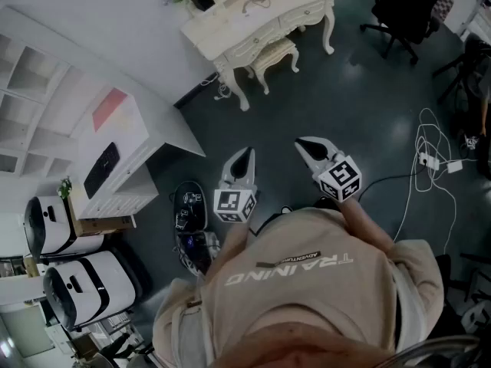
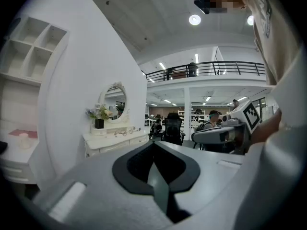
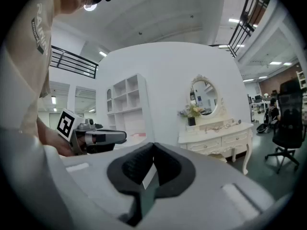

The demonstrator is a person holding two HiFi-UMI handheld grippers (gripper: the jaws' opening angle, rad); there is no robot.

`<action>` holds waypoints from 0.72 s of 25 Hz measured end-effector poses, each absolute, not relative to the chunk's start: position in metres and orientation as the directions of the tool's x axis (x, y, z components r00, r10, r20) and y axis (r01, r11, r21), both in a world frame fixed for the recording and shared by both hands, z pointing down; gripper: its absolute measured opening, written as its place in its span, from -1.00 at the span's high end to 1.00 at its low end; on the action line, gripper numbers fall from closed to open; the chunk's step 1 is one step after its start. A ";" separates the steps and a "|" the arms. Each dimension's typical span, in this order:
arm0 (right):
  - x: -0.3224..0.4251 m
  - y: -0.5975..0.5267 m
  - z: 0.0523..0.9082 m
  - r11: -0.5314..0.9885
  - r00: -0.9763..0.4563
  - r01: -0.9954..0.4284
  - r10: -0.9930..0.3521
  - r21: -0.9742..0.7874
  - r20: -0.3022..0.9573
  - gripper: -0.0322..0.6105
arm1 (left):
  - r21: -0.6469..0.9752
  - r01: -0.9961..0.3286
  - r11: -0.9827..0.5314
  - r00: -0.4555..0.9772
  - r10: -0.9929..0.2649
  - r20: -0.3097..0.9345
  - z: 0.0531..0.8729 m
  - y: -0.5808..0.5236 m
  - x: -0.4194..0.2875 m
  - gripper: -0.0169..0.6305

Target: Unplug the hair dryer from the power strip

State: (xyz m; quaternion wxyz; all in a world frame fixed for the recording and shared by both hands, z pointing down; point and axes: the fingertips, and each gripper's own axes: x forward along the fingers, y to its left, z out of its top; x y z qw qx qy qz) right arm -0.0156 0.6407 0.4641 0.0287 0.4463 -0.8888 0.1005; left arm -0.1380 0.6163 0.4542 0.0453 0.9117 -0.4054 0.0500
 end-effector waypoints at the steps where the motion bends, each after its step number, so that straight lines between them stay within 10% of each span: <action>1: -0.019 0.645 0.465 0.581 -0.600 -0.799 -0.787 -0.153 0.145 0.89 | 0.043 -0.744 -0.667 0.666 -0.734 0.133 0.455 0.619 -0.141 0.93; 18: -0.033 0.641 0.482 0.511 -0.533 -0.845 -0.828 -0.157 0.174 0.89 | 0.106 -0.707 -0.699 0.707 -0.692 0.147 0.485 0.599 -0.159 0.93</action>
